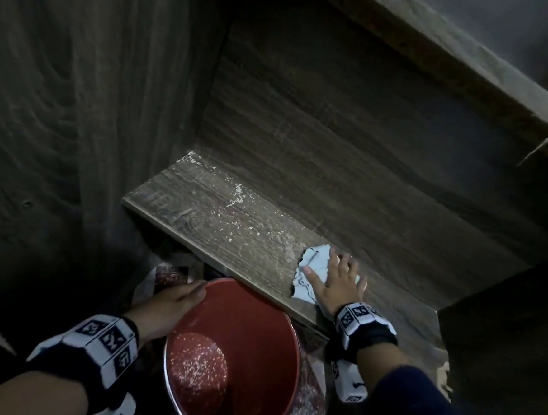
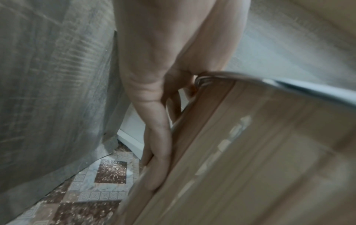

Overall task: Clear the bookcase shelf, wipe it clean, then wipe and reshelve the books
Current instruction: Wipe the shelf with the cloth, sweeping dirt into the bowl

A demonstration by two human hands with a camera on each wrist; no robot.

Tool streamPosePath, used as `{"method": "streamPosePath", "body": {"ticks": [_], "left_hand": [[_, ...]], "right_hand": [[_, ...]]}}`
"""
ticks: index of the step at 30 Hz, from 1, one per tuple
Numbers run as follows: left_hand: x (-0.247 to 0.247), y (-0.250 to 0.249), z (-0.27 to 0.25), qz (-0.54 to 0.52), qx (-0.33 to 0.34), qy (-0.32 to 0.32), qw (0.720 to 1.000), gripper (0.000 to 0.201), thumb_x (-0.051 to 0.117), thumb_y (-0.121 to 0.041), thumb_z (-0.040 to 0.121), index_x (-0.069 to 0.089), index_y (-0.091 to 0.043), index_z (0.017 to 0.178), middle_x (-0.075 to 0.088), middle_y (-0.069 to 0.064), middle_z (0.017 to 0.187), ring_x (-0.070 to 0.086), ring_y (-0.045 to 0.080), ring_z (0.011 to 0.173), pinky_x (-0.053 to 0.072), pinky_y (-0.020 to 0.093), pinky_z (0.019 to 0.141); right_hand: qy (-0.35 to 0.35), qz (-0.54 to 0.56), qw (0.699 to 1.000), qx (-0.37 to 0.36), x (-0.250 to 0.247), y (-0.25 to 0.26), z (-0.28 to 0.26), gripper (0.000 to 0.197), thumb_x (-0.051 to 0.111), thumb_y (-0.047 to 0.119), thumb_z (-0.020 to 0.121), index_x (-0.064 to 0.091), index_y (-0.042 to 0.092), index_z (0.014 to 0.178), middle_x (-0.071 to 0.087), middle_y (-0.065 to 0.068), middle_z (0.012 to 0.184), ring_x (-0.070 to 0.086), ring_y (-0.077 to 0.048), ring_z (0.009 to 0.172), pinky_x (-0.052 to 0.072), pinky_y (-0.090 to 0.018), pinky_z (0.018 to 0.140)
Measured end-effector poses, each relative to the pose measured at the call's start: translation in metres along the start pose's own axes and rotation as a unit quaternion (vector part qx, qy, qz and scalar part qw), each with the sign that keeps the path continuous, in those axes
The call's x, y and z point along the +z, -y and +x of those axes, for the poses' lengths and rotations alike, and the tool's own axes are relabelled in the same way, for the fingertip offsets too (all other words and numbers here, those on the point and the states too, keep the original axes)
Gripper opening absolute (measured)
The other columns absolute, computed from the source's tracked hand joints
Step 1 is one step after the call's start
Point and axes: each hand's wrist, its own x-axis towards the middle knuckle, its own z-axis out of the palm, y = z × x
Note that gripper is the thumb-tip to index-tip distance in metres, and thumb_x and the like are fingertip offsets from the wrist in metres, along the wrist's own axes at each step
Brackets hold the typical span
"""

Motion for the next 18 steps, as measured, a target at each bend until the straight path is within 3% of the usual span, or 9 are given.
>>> {"method": "streamPosePath", "body": {"ticks": [3,6,7,9,10,11,13,15,18], "left_hand": [[0.000,-0.002,0.001,-0.029,0.004,-0.002,1.000,0.042,0.039,-0.033,0.102,0.046,-0.022,0.142,0.039,-0.005,0.147,0.026,-0.003,0.123,0.020,0.008,0.090],[-0.003,0.002,0.002,-0.062,-0.009,0.000,0.998,0.036,0.040,-0.030,0.103,0.052,-0.021,0.136,0.045,-0.014,0.131,0.029,-0.003,0.118,0.029,0.000,0.078],[-0.005,-0.001,-0.001,-0.069,-0.013,0.002,0.998,0.036,0.043,-0.034,0.102,0.053,-0.023,0.134,0.046,-0.017,0.128,0.034,-0.003,0.120,0.031,0.001,0.081],[-0.006,0.003,-0.002,-0.076,-0.020,0.001,0.997,0.054,0.050,-0.055,0.092,0.054,-0.024,0.136,0.052,-0.017,0.133,0.045,0.003,0.126,0.035,0.016,0.102],[-0.006,0.005,-0.001,-0.076,-0.023,-0.001,0.997,0.061,0.050,-0.059,0.088,0.052,-0.025,0.139,0.052,-0.014,0.137,0.047,0.006,0.127,0.034,0.024,0.109],[-0.005,0.002,-0.003,-0.077,-0.025,-0.003,0.997,0.059,0.049,-0.055,0.089,0.049,-0.026,0.141,0.048,-0.013,0.141,0.045,0.005,0.128,0.032,0.024,0.109],[-0.002,-0.002,-0.004,-0.066,-0.022,-0.009,0.998,0.046,0.045,-0.038,0.099,0.046,-0.024,0.142,0.034,-0.019,0.135,0.036,0.002,0.125,0.026,0.013,0.097],[0.000,-0.010,-0.007,-0.049,-0.022,-0.016,0.998,0.040,0.040,-0.032,0.102,0.044,-0.025,0.142,0.024,-0.018,0.126,0.031,0.006,0.127,0.021,0.008,0.082],[0.003,-0.012,-0.006,-0.046,-0.027,-0.025,0.998,0.041,0.041,-0.036,0.101,0.046,-0.028,0.141,0.026,-0.021,0.133,0.032,0.007,0.132,0.020,0.008,0.087]], "right_hand": [[-0.054,-0.039,0.996,0.054,-0.006,0.007,-0.001,0.099,0.011,0.082,0.081,-0.002,0.018,0.154,-0.011,-0.017,0.160,-0.013,-0.037,0.146,-0.008,-0.056,0.117],[-0.060,-0.025,0.989,0.136,-0.013,0.019,-0.004,0.104,0.014,0.084,0.080,0.002,0.011,0.153,-0.002,-0.022,0.159,-0.001,-0.042,0.146,0.003,-0.064,0.114],[-0.041,0.007,0.984,0.172,-0.013,0.022,-0.004,0.106,0.015,0.085,0.078,0.002,0.012,0.154,0.000,-0.023,0.159,0.000,-0.043,0.145,0.005,-0.065,0.113],[-0.002,0.074,0.973,0.220,-0.013,0.027,-0.003,0.105,0.014,0.088,0.076,-0.002,0.019,0.154,-0.006,-0.023,0.159,-0.007,-0.044,0.144,0.002,-0.064,0.113],[0.007,0.088,0.971,0.223,-0.012,0.028,-0.001,0.102,0.012,0.087,0.076,-0.004,0.023,0.154,-0.010,-0.023,0.158,-0.012,-0.045,0.144,-0.001,-0.063,0.114],[0.010,0.085,0.973,0.215,-0.012,0.030,0.001,0.098,0.008,0.086,0.078,-0.005,0.025,0.153,-0.012,-0.022,0.158,-0.013,-0.045,0.144,-0.003,-0.062,0.114],[0.005,0.054,0.982,0.181,-0.011,0.031,0.008,0.092,0.003,0.082,0.080,-0.004,0.028,0.154,-0.011,-0.022,0.158,-0.012,-0.045,0.144,-0.006,-0.059,0.115],[0.004,0.020,0.990,0.140,-0.009,0.032,0.015,0.089,0.001,0.079,0.082,-0.005,0.028,0.154,-0.012,-0.021,0.158,-0.012,-0.043,0.144,-0.009,-0.056,0.116],[0.004,-0.009,0.996,0.083,-0.006,0.034,0.019,0.084,0.004,0.076,0.086,-0.006,0.028,0.154,-0.012,-0.018,0.159,-0.014,-0.039,0.145,-0.010,-0.052,0.116]]}}
